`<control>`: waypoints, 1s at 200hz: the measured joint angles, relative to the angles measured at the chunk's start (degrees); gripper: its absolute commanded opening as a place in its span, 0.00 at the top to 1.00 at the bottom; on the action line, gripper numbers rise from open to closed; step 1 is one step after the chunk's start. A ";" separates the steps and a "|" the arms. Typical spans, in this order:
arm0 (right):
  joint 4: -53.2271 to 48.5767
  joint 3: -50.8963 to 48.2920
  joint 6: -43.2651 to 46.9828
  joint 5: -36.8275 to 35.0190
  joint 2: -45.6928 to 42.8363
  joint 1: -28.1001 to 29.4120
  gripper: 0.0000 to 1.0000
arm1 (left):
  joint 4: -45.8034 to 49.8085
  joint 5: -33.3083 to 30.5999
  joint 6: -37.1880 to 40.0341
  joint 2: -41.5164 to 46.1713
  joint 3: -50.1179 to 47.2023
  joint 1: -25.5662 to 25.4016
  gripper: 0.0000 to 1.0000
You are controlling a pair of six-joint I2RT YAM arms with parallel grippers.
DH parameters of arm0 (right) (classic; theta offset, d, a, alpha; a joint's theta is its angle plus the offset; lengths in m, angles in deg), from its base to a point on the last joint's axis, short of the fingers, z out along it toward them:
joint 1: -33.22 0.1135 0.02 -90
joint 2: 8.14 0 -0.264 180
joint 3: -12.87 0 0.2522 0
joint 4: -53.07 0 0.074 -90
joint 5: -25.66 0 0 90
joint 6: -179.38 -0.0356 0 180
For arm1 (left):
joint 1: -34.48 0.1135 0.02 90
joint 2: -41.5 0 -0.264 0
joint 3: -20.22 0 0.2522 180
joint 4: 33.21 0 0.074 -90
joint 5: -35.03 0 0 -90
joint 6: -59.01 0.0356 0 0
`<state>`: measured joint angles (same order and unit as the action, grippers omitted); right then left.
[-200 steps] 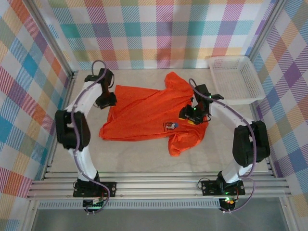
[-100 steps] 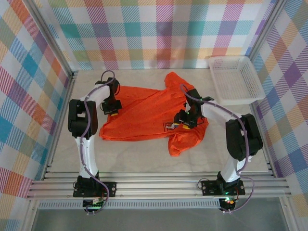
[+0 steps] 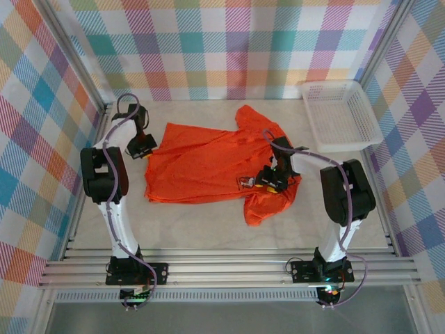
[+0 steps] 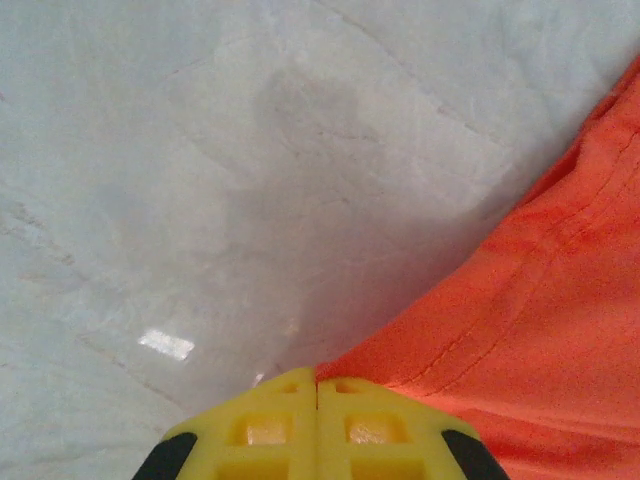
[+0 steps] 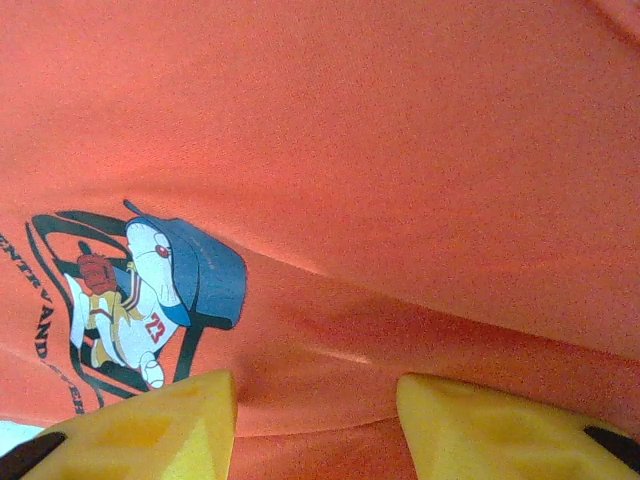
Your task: Fold the inside-out t-shirt
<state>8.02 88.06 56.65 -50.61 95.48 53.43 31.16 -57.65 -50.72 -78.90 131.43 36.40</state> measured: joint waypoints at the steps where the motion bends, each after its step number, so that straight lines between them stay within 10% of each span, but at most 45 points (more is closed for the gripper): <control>1: 0.04 -0.02 0.00 0.02 -0.02 0.00 0.51 | -0.04 0.09 0.00 -0.04 0.00 0.00 1.00; 89: -3.52 -0.22 0.70 1.01 -2.86 0.00 0.44 | 1.38 -5.53 -0.17 -5.35 8.59 -1.40 0.51; 117: -7.13 4.35 1.01 1.36 -4.72 -0.04 0.44 | 1.25 -11.30 1.11 0.63 9.57 -8.37 0.49; 144: -7.61 12.26 1.77 0.81 -2.75 -0.50 0.44 | -2.36 -3.82 1.60 2.75 12.79 -14.25 0.54; 200: -8.11 25.20 1.97 -6.32 8.59 -2.97 0.44 | -3.41 7.82 0.17 -19.19 32.68 -12.66 0.55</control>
<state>-0.09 113.26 58.62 -56.92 104.06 50.46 27.75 -49.82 -50.54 -98.09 164.11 23.74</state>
